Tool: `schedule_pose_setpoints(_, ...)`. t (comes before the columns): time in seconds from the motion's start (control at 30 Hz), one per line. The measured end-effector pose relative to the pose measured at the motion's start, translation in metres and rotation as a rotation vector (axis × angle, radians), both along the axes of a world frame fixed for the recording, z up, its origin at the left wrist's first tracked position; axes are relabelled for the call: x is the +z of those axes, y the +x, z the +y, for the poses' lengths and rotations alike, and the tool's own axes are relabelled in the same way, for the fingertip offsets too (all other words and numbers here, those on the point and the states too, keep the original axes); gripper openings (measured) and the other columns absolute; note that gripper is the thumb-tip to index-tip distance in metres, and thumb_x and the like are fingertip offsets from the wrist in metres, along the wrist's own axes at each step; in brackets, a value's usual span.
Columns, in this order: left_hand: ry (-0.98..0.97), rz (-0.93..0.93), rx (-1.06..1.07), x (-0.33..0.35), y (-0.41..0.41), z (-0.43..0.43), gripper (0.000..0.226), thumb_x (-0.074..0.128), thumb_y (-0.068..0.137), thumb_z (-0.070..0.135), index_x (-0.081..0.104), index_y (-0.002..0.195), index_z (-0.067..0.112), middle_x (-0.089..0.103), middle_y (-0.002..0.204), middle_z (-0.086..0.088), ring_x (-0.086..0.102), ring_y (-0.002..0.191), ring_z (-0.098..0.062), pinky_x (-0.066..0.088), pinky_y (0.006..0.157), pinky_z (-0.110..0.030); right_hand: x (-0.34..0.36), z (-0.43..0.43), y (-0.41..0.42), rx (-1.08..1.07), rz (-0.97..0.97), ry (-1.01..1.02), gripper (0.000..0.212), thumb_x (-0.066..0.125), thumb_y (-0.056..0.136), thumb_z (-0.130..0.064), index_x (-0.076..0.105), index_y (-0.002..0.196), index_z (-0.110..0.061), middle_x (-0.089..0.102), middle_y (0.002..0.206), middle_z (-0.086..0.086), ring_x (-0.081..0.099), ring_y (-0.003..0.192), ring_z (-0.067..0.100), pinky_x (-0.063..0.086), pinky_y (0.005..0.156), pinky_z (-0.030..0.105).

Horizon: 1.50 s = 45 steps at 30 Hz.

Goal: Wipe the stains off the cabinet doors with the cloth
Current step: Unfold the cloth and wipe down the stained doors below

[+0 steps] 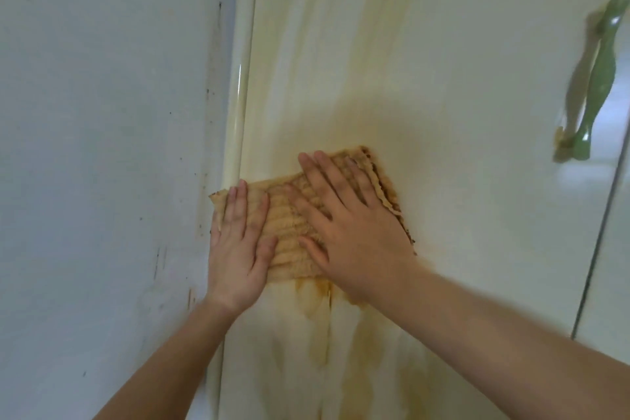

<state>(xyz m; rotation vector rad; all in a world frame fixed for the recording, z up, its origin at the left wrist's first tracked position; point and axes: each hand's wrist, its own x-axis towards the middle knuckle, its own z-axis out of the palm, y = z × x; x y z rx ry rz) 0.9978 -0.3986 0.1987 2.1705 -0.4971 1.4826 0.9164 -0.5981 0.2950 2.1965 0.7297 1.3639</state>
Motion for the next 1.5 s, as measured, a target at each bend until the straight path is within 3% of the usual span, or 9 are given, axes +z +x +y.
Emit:
schedule_pose_setpoints(0.23, -0.121, 0.048, -0.024, -0.091, -0.008, -0.014, 0.058, 0.016, 0.106, 0.053, 0.008, 0.161, 0.038, -0.002, 0.172, -0.005, 0.001, 0.158, -0.028, 0.0, 0.126, -0.053, -0.073, -0.004, -0.006, 0.021, 0.102, -0.031, 0.068, 0.044, 0.102, -0.044, 0.027, 0.162, -0.019, -0.003, 0.172, 0.013, -0.004, 0.16, 0.027, -0.003, 0.127, 0.048)
schedule_pose_setpoints(0.4, -0.21, 0.074, -0.096, -0.158, -0.021, -0.038, 0.057, 0.02, 0.107, 0.049, 0.008, 0.162, 0.036, -0.003, 0.171, -0.011, -0.001, 0.157, -0.035, 0.006, 0.124, -0.062, -0.125, -0.02, -0.017, -0.012, 0.136, -0.116, 0.066, 0.037, 0.104, -0.043, 0.022, 0.163, -0.018, -0.005, 0.172, 0.013, -0.005, 0.159, 0.029, -0.009, 0.126, 0.047)
schedule_pose_setpoints(0.6, -0.285, 0.124, -0.1, -0.232, -0.041, -0.077, 0.06, 0.018, 0.107, 0.05, 0.005, 0.162, 0.03, -0.009, 0.171, -0.004, -0.002, 0.157, -0.035, 0.007, 0.12, -0.069, -0.182, -0.05, -0.03, -0.026, 0.16, -0.236, 0.064, 0.035, 0.106, -0.041, 0.019, 0.164, -0.017, -0.002, 0.171, 0.016, -0.002, 0.159, 0.031, -0.007, 0.127, 0.048)
schedule_pose_setpoints(0.8, -0.374, 0.199, -0.089, -0.291, -0.081, -0.149, 0.059, 0.018, 0.107, 0.05, 0.002, 0.162, 0.033, -0.009, 0.171, -0.004, -0.003, 0.157, -0.033, 0.003, 0.123, -0.063, -0.21, -0.103, -0.054, -0.05, 0.229, -0.417, 0.063, 0.032, 0.107, -0.04, 0.018, 0.164, -0.016, -0.004, 0.171, 0.016, -0.004, 0.159, 0.032, -0.006, 0.127, 0.048)
schedule_pose_setpoints(1.1, -0.316, 0.194, -0.117, -0.304, -0.128, -0.229, 0.061, 0.021, 0.107, 0.049, 0.003, 0.163, 0.03, -0.005, 0.171, -0.008, -0.002, 0.158, -0.032, 0.0, 0.126, -0.049, -0.206, -0.177, -0.097, -0.048, 0.317, -0.528, 0.066, 0.04, 0.105, -0.041, 0.021, 0.163, -0.017, -0.002, 0.172, 0.014, -0.001, 0.16, 0.029, 0.002, 0.127, 0.046)
schedule_pose_setpoints(1.27, -0.314, 0.198, -0.089, -0.292, -0.146, -0.271, 0.066, 0.023, 0.106, 0.051, 0.003, 0.163, 0.024, -0.004, 0.171, -0.011, 0.0, 0.157, -0.032, 0.004, 0.124, -0.053, -0.181, -0.199, -0.104, -0.032, 0.343, -0.573, 0.071, 0.048, 0.101, -0.044, 0.026, 0.162, -0.017, 0.001, 0.172, 0.013, 0.0, 0.16, 0.028, 0.002, 0.127, 0.046)
schedule_pose_setpoints(1.5, -0.261, 0.17, -0.073, -0.194, -0.133, -0.257, 0.066, 0.017, 0.107, 0.052, 0.001, 0.163, 0.023, -0.004, 0.171, -0.005, 0.0, 0.158, -0.027, 0.006, 0.123, -0.056, -0.101, -0.19, -0.094, -0.024, 0.266, -0.552, 0.073, 0.042, 0.102, -0.045, 0.021, 0.163, -0.011, 0.005, 0.172, 0.012, 0.004, 0.159, 0.027, 0.004, 0.127, 0.045)
